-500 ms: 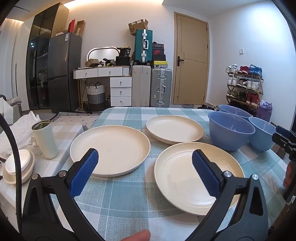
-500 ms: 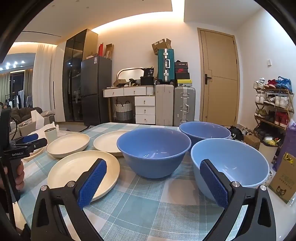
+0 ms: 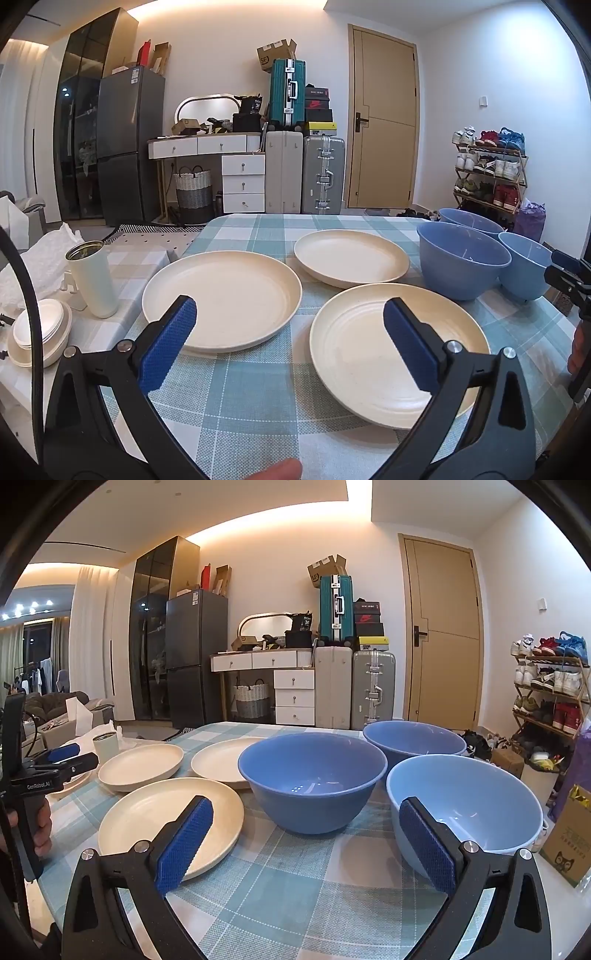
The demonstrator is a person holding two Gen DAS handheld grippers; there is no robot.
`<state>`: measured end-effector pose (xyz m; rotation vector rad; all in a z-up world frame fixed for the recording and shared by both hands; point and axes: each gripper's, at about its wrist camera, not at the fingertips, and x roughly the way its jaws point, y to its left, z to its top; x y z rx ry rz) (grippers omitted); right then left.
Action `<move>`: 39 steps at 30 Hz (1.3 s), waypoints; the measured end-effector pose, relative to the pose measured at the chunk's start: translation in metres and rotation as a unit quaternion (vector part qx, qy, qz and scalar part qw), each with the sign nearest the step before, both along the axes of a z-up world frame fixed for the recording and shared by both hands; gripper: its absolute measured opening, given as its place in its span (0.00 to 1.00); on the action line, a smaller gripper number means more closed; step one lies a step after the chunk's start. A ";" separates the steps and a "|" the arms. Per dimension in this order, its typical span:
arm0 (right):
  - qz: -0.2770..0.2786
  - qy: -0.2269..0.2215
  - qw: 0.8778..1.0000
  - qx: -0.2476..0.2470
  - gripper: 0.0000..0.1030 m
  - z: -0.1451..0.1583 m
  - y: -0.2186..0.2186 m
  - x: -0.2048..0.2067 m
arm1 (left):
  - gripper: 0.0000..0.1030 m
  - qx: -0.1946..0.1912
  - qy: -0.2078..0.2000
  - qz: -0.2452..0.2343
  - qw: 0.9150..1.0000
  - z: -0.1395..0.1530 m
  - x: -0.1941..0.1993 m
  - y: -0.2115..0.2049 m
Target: Organize plates and bowls
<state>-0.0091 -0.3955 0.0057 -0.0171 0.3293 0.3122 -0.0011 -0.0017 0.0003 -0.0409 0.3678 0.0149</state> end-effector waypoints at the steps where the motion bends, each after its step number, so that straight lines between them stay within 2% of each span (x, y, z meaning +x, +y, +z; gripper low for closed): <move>1: 0.001 0.001 1.000 0.000 1.00 0.001 0.005 -0.003 | 0.98 0.000 0.001 0.000 1.000 0.000 0.000 0.001; 39: 0.013 0.001 1.000 0.000 1.00 -0.001 0.001 -0.002 | 0.98 0.004 0.001 0.000 1.000 0.000 0.000 -0.001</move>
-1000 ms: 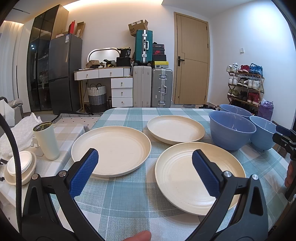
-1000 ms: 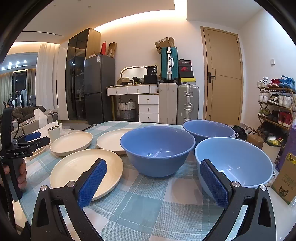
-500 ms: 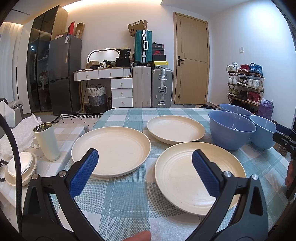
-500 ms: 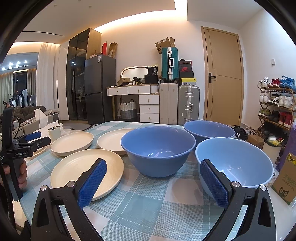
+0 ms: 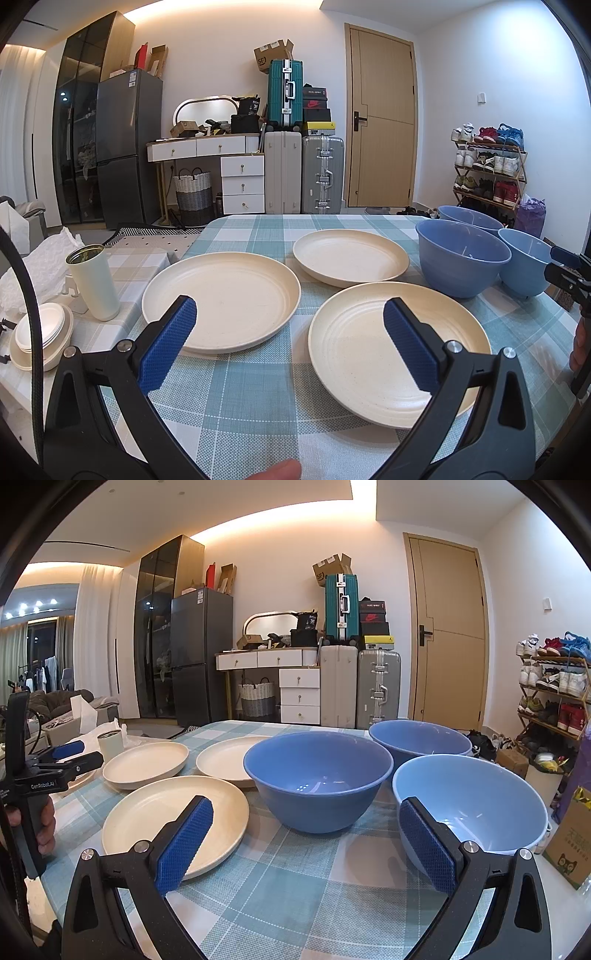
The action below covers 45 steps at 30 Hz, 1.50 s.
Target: Organize plates and bowls
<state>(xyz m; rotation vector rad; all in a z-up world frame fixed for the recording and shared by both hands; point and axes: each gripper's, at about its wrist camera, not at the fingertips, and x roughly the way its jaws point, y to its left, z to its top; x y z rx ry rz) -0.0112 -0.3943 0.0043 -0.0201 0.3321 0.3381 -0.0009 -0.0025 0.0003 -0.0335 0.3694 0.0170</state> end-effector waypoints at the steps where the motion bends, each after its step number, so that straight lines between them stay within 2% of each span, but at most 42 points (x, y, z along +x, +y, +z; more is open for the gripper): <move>1: 0.000 0.000 1.000 0.000 1.00 0.000 0.000 0.000 | 0.98 0.000 0.000 0.000 1.000 0.000 0.000 0.000; 45: -0.009 0.011 1.000 0.007 1.00 -0.002 -0.002 0.003 | 0.98 0.002 0.001 -0.002 1.000 0.001 -0.001 -0.002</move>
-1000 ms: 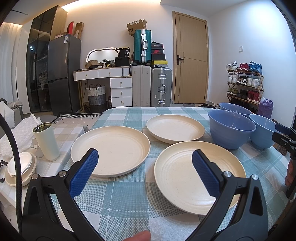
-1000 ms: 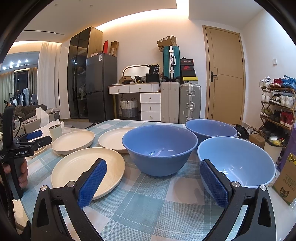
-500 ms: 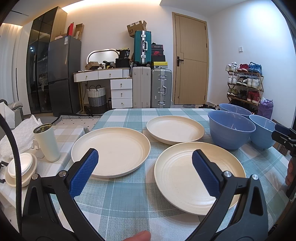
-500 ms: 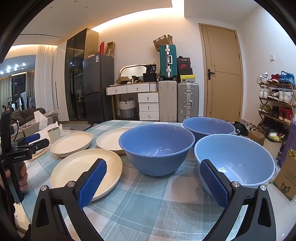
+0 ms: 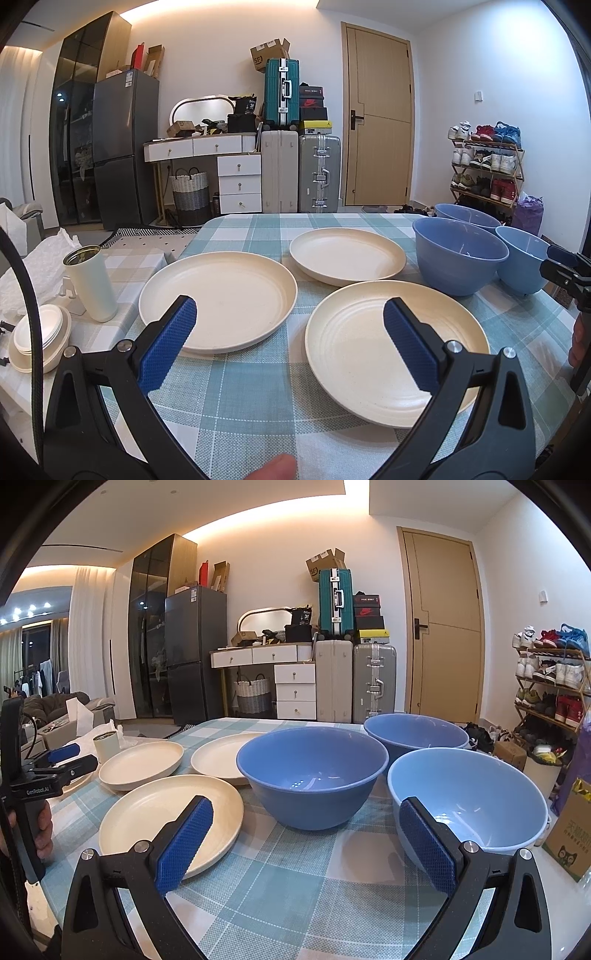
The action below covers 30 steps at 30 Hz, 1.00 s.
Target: Organize plates and bowls
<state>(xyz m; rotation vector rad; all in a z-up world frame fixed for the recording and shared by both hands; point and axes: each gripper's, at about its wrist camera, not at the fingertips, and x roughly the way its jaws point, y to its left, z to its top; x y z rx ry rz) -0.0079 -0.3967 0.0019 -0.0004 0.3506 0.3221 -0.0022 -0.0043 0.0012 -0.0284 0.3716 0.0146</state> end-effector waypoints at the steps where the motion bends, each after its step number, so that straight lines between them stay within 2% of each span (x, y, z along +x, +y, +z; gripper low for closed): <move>1: 0.000 0.002 1.000 0.002 1.00 0.000 -0.001 0.001 | 0.98 0.001 -0.001 0.001 1.000 0.000 0.000 0.000; 13: -0.006 0.013 1.000 0.001 1.00 0.002 -0.001 0.003 | 0.98 -0.010 0.008 0.009 1.000 -0.003 0.003 0.002; 19: -0.001 0.026 1.000 -0.009 1.00 0.011 0.007 0.005 | 0.98 0.001 0.011 0.017 1.000 0.006 0.000 0.003; 30: 0.017 0.044 0.999 -0.013 1.00 0.027 0.025 0.009 | 0.98 -0.006 0.026 0.051 0.998 0.026 0.000 0.010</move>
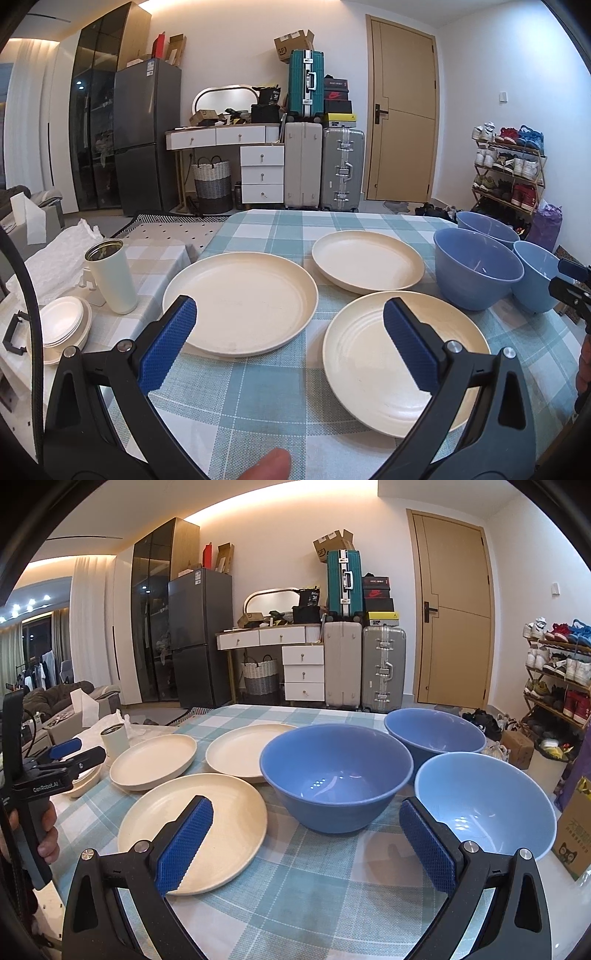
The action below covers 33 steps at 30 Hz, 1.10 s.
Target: Organize plates and bowls
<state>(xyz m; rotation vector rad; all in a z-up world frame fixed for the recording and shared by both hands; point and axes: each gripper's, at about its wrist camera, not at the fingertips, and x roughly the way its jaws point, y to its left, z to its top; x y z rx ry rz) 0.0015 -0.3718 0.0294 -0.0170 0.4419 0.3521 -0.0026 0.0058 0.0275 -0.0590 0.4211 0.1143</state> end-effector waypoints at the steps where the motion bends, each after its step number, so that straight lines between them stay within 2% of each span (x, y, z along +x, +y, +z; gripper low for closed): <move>1: 0.002 0.000 1.000 -0.001 1.00 0.003 0.002 0.000 | 0.98 -0.001 0.002 0.003 1.000 0.000 0.001 0.000; 15: 0.043 0.012 0.999 -0.019 1.00 0.032 0.046 0.013 | 0.98 -0.007 0.016 0.039 0.999 0.024 0.006 0.017; 20: 0.052 0.018 0.998 -0.019 1.00 0.035 0.060 0.025 | 0.98 0.006 0.029 0.047 0.998 0.024 0.013 0.021; 30: 0.058 0.041 0.997 -0.023 1.00 0.046 0.075 0.053 | 0.98 -0.005 0.044 0.055 0.998 0.024 0.025 0.035; 33: 0.063 0.047 0.997 -0.027 1.00 0.049 0.084 0.062 | 0.98 0.003 0.055 0.058 0.997 0.023 0.031 0.036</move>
